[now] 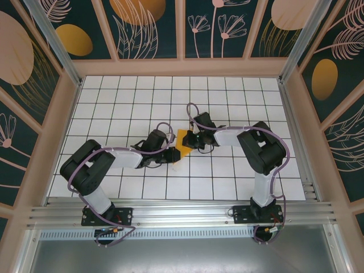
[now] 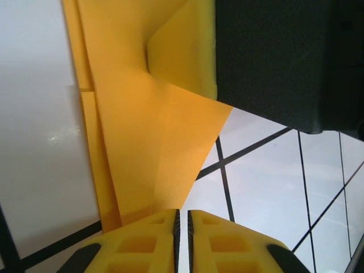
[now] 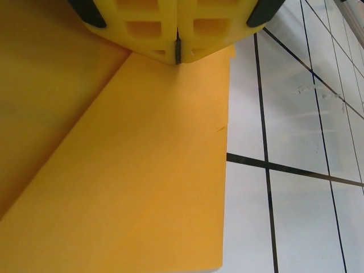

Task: Fold a paper plane with a square sheet of paper (pick it up from the middle)
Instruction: Fourth fold the wing at the center of the table.

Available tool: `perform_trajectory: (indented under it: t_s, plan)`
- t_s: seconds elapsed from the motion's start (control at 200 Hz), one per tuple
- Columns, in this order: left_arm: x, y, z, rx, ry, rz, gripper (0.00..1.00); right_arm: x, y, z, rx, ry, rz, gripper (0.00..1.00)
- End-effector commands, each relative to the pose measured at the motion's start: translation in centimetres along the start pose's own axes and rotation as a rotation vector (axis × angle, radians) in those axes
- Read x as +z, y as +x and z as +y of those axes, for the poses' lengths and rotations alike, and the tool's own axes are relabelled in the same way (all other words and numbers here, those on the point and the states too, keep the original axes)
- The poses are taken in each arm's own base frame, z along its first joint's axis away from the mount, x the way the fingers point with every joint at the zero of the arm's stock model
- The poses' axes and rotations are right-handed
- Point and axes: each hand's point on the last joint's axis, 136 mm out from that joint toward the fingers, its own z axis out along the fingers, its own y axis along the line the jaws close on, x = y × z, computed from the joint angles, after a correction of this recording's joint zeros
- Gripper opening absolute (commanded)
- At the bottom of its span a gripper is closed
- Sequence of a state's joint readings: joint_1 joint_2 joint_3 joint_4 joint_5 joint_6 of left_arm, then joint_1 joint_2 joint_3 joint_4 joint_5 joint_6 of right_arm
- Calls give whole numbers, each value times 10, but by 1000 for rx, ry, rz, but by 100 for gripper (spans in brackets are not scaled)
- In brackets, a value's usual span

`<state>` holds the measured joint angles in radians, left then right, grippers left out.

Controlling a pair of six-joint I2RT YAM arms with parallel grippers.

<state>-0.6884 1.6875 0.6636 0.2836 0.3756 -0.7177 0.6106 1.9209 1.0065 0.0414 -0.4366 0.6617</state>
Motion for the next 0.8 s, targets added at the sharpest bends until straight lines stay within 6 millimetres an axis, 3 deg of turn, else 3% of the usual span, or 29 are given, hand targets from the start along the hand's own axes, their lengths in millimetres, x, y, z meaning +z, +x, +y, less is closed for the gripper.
perform_trajectory:
  t_s: [0.0, 0.535, 0.796]
  plan:
    - [1, 5, 13, 11, -76, 20, 14, 17, 30, -63, 80, 218, 73, 2]
    - [-3, 12, 34, -13, -162, 15, 9, 21, 36, -76, 94, 265, 95, 1]
    - [-5, 25, 41, -26, -166, 33, 8, 24, 41, -86, 112, 305, 114, 1]
